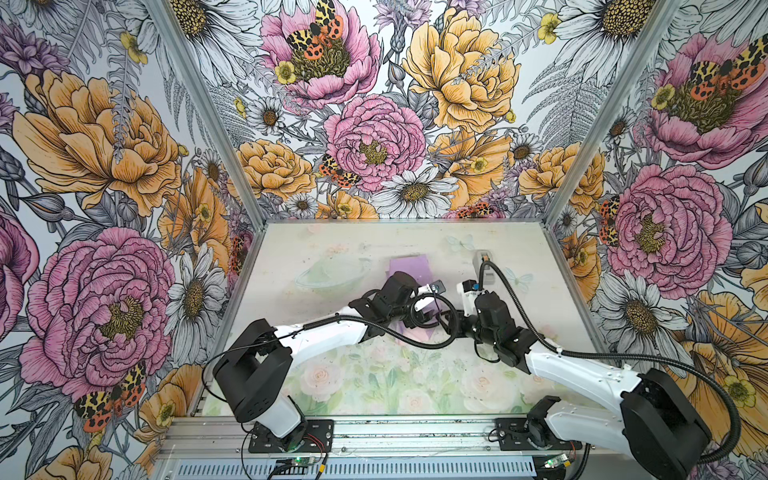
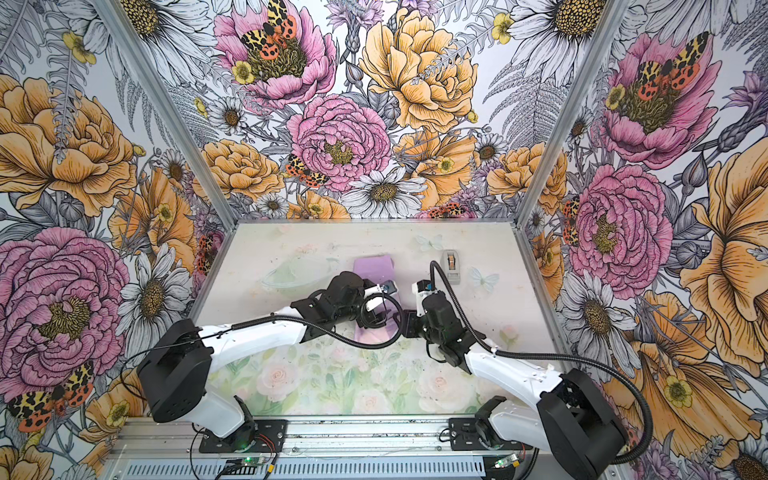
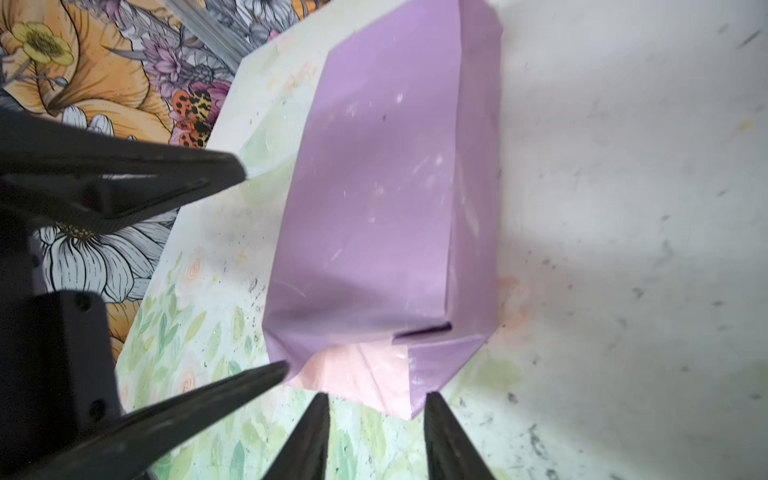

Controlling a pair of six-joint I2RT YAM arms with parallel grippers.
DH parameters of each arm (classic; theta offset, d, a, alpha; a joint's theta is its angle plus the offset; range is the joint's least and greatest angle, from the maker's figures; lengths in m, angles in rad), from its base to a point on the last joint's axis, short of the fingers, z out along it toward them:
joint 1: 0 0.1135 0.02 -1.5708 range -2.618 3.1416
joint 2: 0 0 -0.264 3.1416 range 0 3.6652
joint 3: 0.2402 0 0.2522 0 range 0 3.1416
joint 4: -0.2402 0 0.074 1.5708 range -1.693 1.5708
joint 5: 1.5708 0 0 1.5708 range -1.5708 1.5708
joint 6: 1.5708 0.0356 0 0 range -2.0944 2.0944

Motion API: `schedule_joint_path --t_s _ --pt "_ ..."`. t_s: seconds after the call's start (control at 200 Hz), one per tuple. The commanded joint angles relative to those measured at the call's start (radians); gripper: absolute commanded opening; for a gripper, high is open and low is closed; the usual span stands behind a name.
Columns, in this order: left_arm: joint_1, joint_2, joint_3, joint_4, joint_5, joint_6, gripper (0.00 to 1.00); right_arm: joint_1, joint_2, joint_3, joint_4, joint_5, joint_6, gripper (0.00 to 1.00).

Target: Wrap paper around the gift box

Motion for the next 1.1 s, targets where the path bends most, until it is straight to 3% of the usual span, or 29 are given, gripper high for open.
schedule_joint_path --t_s 0.0,0.18,0.355,0.65,1.096 --pt "0.049 -0.067 0.059 -0.098 -0.050 -0.276 0.78 -0.055 0.007 0.104 -0.193 -0.049 -0.071 0.43" --pt "0.188 -0.117 0.067 -0.281 -0.005 -0.691 0.77 -0.085 0.191 0.346 -0.377 -0.106 -0.120 0.47" --pt "0.314 -0.171 -0.087 -0.184 0.150 -0.937 0.74 -0.085 0.365 0.499 -0.464 -0.131 -0.156 0.48" --pt "0.338 -0.122 -0.206 0.072 0.289 -1.090 0.69 -0.088 0.478 0.581 -0.491 -0.146 -0.179 0.47" --pt "0.286 0.079 -0.139 0.144 0.289 -1.086 0.66 -0.087 0.493 0.549 -0.490 -0.160 -0.117 0.42"
